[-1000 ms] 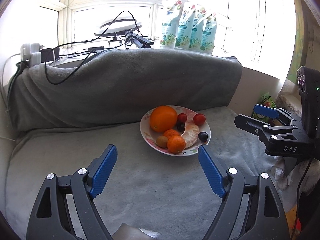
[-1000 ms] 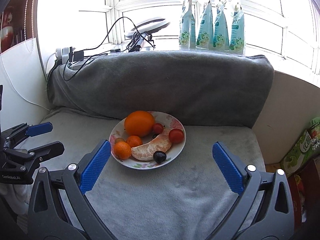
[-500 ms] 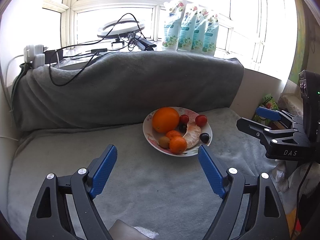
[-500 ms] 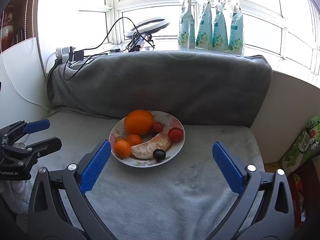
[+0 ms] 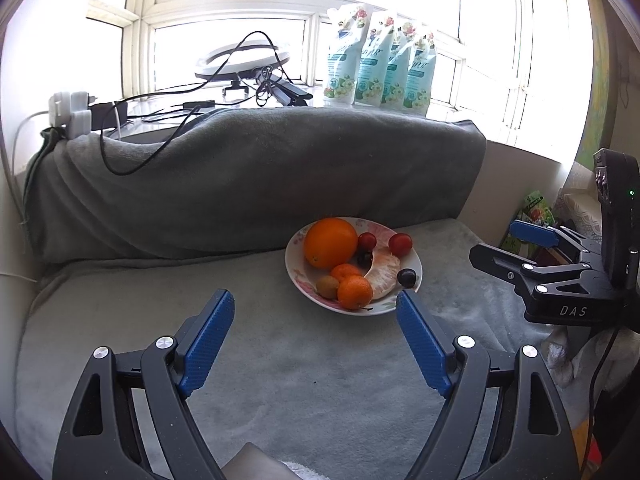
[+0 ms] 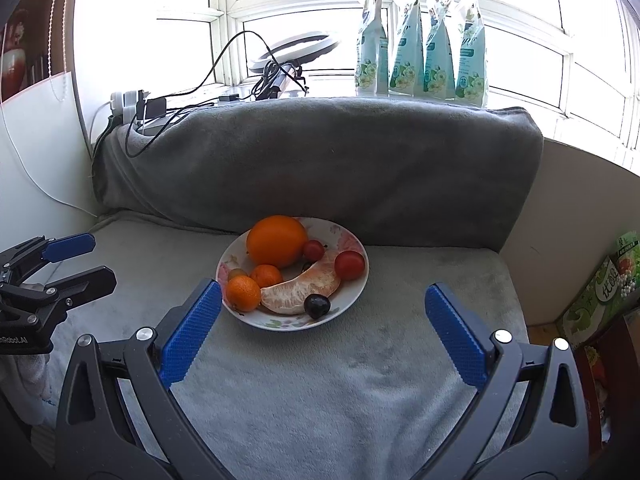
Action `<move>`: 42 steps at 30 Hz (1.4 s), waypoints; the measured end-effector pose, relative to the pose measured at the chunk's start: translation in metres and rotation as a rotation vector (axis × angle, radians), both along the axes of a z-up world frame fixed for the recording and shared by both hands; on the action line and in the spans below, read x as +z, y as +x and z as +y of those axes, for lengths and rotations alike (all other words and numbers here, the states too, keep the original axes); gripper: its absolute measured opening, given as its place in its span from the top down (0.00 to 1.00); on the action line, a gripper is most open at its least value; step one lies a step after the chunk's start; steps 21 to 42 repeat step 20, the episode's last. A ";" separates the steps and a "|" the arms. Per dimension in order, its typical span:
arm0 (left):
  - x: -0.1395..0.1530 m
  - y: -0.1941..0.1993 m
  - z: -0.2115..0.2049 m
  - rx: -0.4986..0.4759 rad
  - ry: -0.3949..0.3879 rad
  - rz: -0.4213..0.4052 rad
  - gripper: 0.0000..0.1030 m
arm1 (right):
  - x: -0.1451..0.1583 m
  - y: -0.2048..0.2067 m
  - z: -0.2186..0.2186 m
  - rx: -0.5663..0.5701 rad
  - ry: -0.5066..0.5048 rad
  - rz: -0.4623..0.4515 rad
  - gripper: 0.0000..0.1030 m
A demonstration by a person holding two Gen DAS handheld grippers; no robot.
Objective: Organize fruits
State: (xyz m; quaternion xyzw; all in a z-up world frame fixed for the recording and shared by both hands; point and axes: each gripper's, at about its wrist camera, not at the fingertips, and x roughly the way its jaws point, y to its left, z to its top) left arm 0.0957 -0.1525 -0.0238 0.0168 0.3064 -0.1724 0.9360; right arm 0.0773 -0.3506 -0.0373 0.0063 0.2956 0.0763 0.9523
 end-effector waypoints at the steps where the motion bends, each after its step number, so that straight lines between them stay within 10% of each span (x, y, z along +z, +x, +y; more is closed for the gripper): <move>1: 0.000 -0.001 0.000 0.001 -0.001 -0.001 0.19 | 0.000 0.000 0.000 0.000 0.000 0.000 0.00; 42: 0.002 -0.003 0.001 -0.005 -0.003 -0.022 0.19 | 0.000 0.000 0.002 -0.002 -0.003 0.003 0.00</move>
